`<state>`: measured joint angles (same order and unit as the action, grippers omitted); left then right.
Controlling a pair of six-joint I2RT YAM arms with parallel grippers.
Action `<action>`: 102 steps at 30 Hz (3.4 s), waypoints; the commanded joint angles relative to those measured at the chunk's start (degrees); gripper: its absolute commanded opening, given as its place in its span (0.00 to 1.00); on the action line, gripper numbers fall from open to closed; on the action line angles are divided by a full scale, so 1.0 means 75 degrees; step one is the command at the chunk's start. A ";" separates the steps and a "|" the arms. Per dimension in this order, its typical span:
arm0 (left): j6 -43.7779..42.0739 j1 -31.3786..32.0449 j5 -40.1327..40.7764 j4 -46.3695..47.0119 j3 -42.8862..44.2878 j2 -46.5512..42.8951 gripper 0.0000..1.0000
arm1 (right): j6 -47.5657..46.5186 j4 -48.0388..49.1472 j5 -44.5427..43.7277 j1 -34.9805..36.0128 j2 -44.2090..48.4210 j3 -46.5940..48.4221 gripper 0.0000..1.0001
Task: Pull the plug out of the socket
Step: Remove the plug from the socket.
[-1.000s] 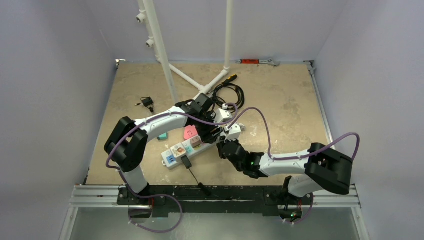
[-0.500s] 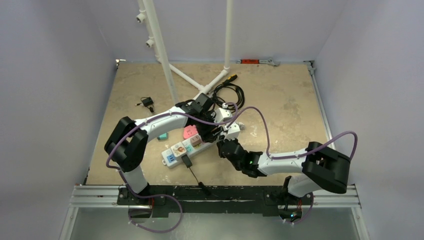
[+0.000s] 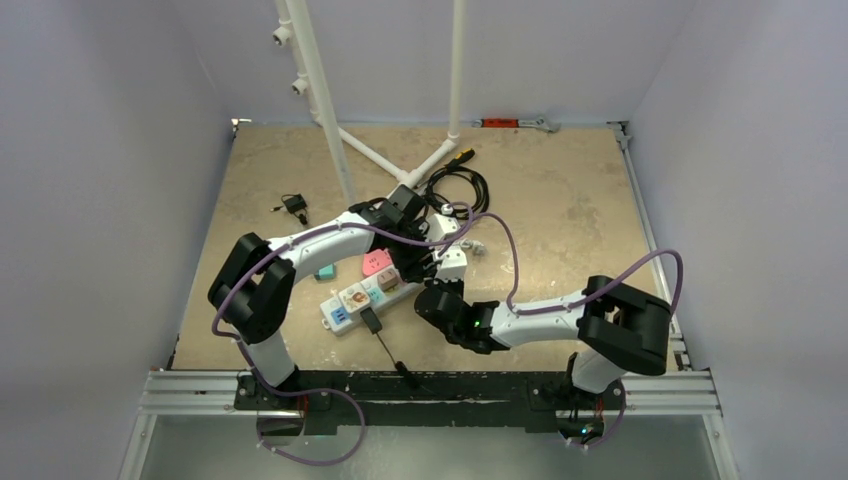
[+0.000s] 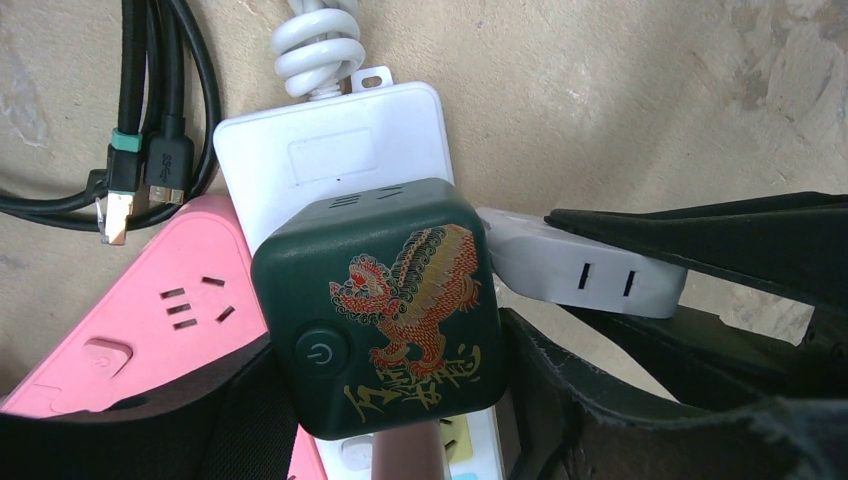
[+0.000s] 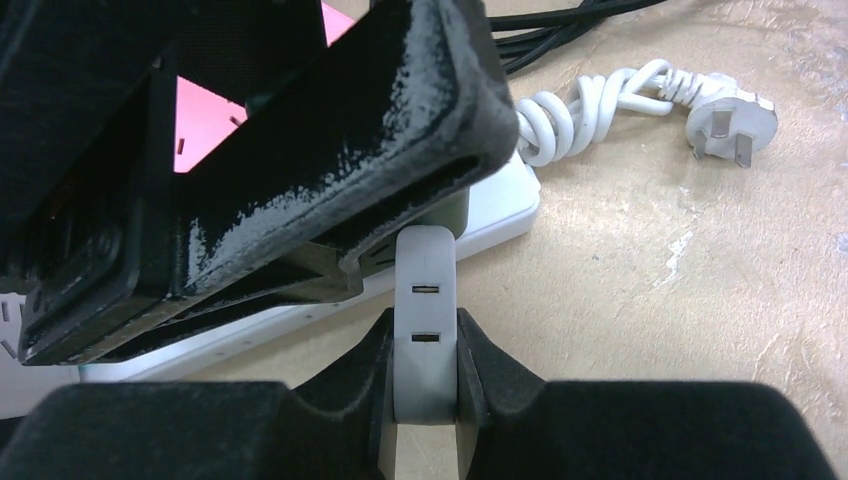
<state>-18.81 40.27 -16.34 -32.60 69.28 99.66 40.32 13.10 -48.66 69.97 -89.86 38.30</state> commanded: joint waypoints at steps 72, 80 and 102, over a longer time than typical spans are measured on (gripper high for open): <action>0.0549 0.0003 0.1060 -0.0040 0.0391 0.0505 0.00 | -0.1239 0.2193 0.0323 -0.0599 0.1363 -0.1713 0.00; 0.0702 -0.0084 0.1137 -0.0099 0.0501 0.0611 0.00 | -0.0010 0.0699 -0.0595 0.0235 0.0383 -0.0802 0.00; 0.0341 -0.0095 0.1133 -0.0149 0.0305 0.0446 0.00 | -0.2046 0.3316 0.1889 -0.1618 0.1930 -0.2341 0.00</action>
<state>-14.52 41.71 -14.02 -31.42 72.14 102.50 28.45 31.75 -34.70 61.49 -78.43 21.87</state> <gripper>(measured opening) 0.595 0.233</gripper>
